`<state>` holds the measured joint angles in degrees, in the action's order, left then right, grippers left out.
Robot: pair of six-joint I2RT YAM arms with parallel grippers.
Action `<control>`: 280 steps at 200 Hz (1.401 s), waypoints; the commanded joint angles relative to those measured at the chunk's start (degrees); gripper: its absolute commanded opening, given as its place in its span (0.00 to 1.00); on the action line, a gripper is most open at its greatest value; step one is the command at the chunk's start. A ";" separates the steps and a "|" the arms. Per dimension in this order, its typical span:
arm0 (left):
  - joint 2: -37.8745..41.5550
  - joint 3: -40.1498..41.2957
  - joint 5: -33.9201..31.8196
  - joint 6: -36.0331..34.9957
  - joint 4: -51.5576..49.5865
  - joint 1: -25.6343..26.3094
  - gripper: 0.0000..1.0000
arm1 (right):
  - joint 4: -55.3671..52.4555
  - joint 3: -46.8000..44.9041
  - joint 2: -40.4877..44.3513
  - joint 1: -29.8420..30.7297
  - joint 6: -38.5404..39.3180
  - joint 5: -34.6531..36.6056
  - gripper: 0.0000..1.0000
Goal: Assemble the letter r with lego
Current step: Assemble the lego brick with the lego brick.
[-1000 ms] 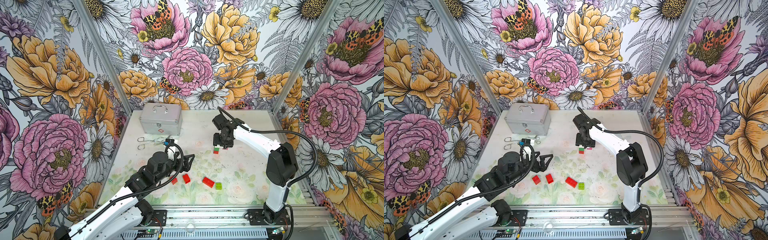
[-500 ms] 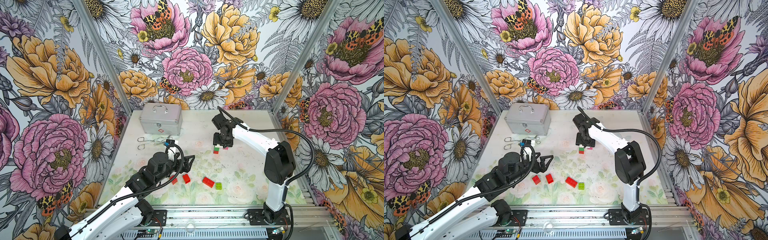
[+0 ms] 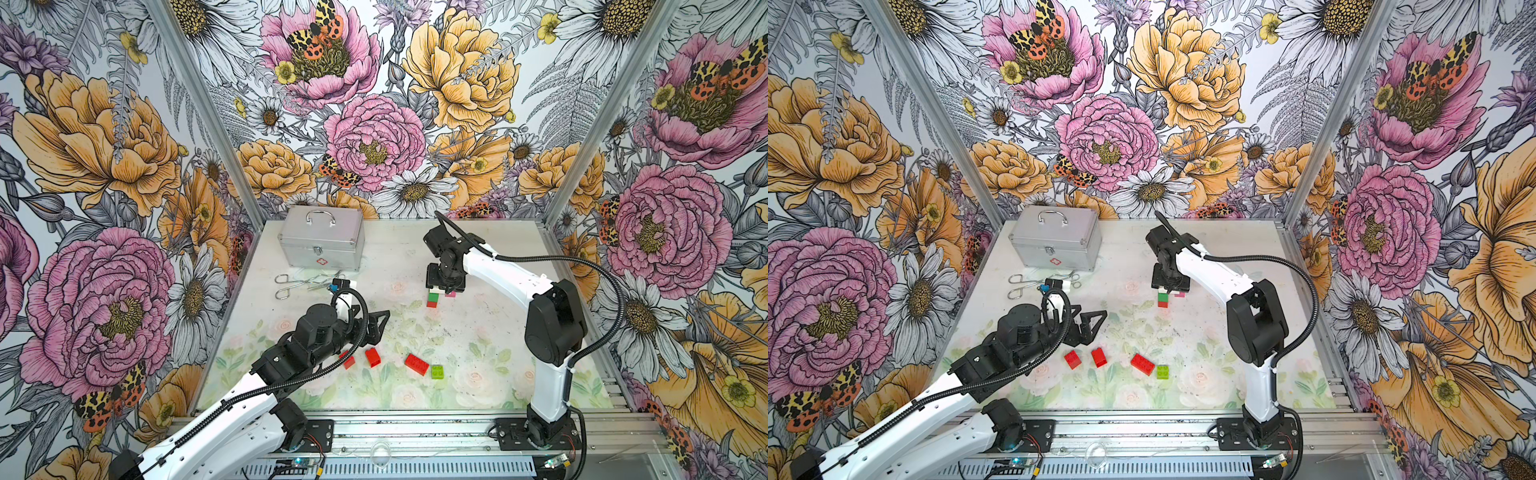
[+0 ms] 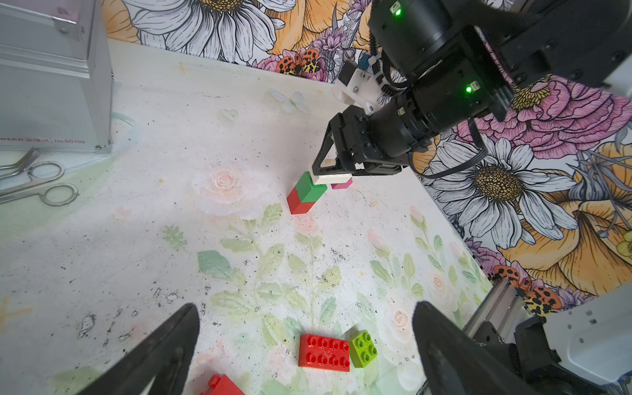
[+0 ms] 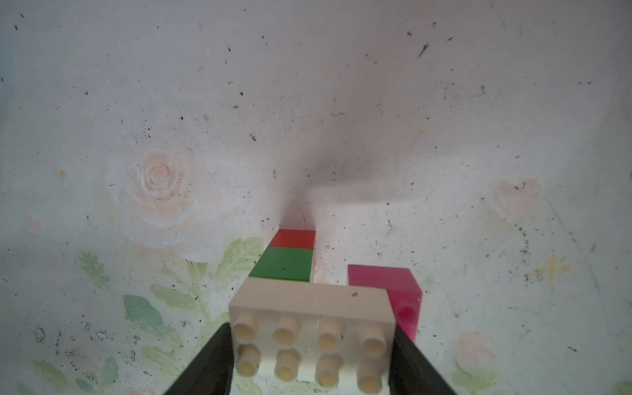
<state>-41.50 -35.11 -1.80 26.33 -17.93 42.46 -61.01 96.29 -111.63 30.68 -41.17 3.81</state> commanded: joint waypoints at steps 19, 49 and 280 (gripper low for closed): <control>-0.08 0.66 1.50 -1.54 0.82 -0.27 0.99 | 0.02 1.27 -0.75 -0.44 -0.94 0.67 0.34; -0.16 0.66 1.52 -1.54 0.82 -0.36 0.99 | 0.19 1.11 -1.23 -0.61 -0.80 0.19 0.34; -0.16 1.19 1.99 -1.10 1.76 -0.80 0.99 | 1.26 -1.90 1.95 -0.01 -1.99 0.12 0.34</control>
<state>-42.39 -34.79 -0.95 26.35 -17.30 42.13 -59.70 95.44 -111.35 30.41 -42.63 3.20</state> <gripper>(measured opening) 0.988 0.646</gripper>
